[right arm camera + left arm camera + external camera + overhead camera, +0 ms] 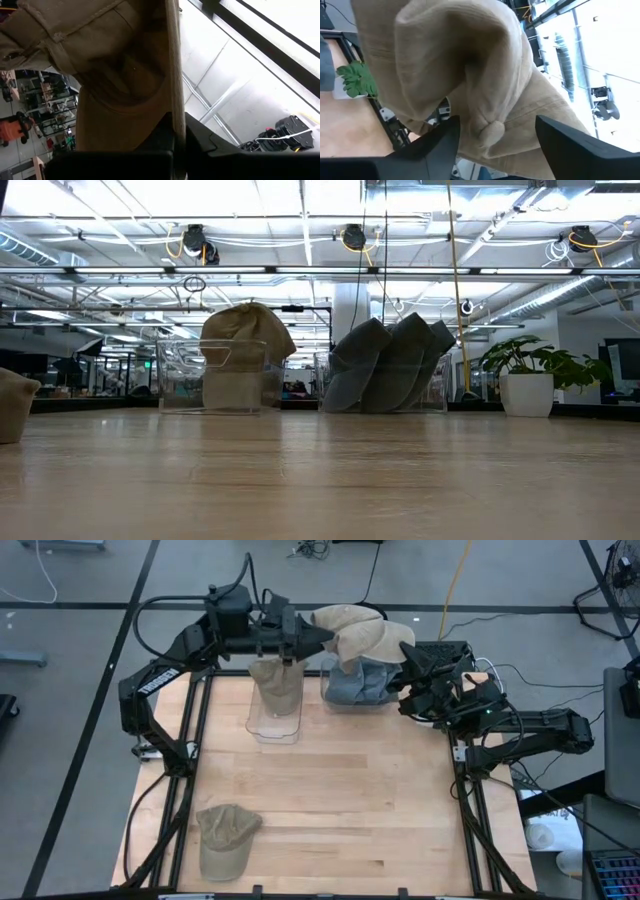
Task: Pick & Place hat
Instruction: Put the right brown cap into the left transparent bin
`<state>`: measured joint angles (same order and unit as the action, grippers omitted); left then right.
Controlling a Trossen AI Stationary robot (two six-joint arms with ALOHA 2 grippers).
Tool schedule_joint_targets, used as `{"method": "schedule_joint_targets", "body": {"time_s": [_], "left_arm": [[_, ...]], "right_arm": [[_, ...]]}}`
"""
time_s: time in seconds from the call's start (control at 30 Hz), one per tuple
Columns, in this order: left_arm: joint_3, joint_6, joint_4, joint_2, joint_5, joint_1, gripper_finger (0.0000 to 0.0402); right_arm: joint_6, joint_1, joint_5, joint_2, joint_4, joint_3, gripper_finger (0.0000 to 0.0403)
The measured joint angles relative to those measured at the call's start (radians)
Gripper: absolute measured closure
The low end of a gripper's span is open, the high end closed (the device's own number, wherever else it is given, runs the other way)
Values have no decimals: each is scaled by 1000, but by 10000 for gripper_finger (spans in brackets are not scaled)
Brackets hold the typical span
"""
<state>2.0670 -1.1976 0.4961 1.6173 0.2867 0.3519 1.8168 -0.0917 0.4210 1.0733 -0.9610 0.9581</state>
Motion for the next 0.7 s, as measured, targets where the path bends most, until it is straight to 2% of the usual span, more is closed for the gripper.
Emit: {"method": "schedule_joint_targets", "body": {"time_s": [0.17, 0.5, 0.7], "left_arm": [[0, -10, -1, 0, 0, 0, 188], [0, -34, 0, 0, 0, 1, 374], [0, 107, -53, 0, 42, 1, 378]], "right_arm": [[-1, 0, 1, 0, 0, 0, 399], [-35, 0, 2, 0, 1, 0, 399], [-182, 0, 2, 0, 16, 0, 399]]}}
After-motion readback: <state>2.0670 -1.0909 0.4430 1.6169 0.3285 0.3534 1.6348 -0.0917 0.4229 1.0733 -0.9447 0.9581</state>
